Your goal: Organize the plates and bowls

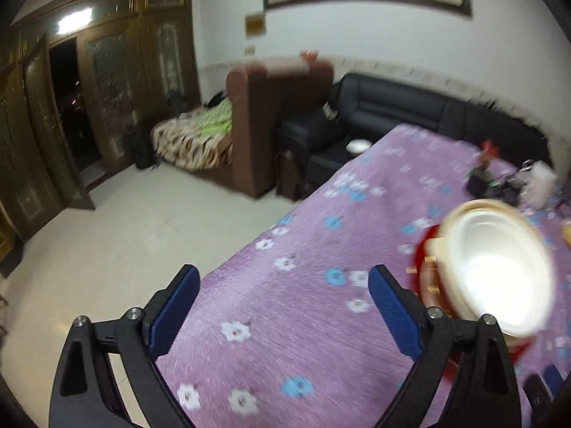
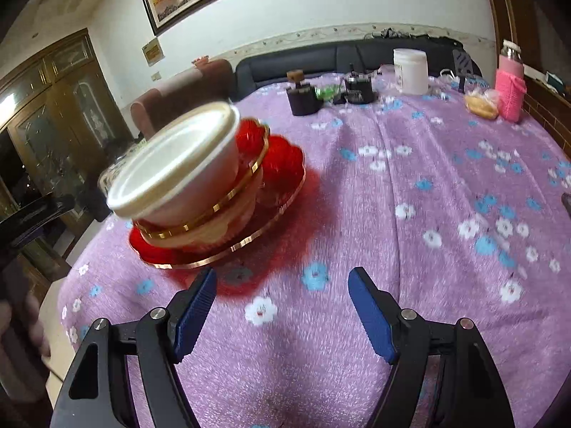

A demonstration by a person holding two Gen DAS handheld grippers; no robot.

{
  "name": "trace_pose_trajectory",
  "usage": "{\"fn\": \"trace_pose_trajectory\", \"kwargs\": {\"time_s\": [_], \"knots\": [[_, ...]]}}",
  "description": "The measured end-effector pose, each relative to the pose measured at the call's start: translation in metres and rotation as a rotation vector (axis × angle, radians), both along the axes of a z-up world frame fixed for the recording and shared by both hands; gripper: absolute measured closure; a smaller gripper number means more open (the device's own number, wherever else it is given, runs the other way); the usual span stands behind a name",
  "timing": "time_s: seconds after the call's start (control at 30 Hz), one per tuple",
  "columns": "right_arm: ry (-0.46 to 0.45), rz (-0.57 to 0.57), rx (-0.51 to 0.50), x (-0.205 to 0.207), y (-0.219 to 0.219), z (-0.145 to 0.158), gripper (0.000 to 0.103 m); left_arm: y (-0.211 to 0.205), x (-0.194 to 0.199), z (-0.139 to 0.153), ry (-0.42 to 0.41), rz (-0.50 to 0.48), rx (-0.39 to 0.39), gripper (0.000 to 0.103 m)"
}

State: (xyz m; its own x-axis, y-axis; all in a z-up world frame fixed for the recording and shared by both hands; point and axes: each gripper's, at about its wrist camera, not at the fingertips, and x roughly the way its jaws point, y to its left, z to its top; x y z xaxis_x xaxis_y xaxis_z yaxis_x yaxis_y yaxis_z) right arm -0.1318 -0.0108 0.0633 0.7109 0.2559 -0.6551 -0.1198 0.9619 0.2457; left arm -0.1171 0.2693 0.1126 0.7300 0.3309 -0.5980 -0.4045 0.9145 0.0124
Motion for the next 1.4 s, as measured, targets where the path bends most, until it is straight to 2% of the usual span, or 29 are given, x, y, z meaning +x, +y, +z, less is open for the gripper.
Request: {"fn": "trace_pose_trajectory", "kwargs": {"time_s": [0.13, 0.3, 0.4, 0.57, 0.67, 0.8, 0.97, 1.07, 1.17, 1.3, 1.4], "knots": [[-0.128, -0.079, -0.057, 0.01, -0.01, 0.041, 0.022, -0.024, -0.02, 0.016, -0.053, -0.071, -0.006, 0.005], [-0.246, -0.095, -0.213, 0.059, 0.009, 0.09, 0.021, -0.045, -0.025, 0.022, -0.047, -0.135, -0.008, 0.005], [-0.236, -0.059, -0.317, 0.091, 0.036, 0.096, 0.021, -0.051, -0.029, 0.024, -0.046, -0.149, 0.001, 0.005], [-0.141, 0.015, -0.409, 0.126, 0.066, 0.075, 0.021, -0.054, -0.035, 0.024, -0.033, -0.152, -0.006, 0.005], [-0.178, 0.006, -0.346, 0.116, 0.055, 0.083, 0.021, -0.055, -0.035, 0.025, -0.031, -0.156, -0.01, 0.005], [-0.245, 0.002, -0.188, 0.063, 0.026, 0.105, 0.018, -0.067, -0.035, 0.027, -0.052, -0.178, -0.017, 0.005], [-0.286, -0.038, -0.085, -0.005, -0.006, 0.092, 0.012, -0.097, -0.04, 0.025, -0.082, -0.217, -0.01, 0.004], [-0.243, -0.08, -0.046, -0.023, -0.022, 0.073, 0.012, -0.116, -0.04, 0.017, -0.066, -0.251, -0.013, 0.003], [-0.161, -0.1, 0.011, -0.026, -0.036, 0.051, 0.012, -0.132, -0.038, 0.007, -0.024, -0.271, 0.008, 0.002], [-0.117, -0.099, 0.015, -0.026, -0.037, 0.038, 0.012, -0.14, -0.035, -0.004, 0.023, -0.266, 0.021, 0.002], [-0.1, -0.089, 0.018, -0.026, -0.037, 0.033, 0.012, -0.137, -0.032, -0.009, 0.051, -0.258, -0.002, 0.002]]}}
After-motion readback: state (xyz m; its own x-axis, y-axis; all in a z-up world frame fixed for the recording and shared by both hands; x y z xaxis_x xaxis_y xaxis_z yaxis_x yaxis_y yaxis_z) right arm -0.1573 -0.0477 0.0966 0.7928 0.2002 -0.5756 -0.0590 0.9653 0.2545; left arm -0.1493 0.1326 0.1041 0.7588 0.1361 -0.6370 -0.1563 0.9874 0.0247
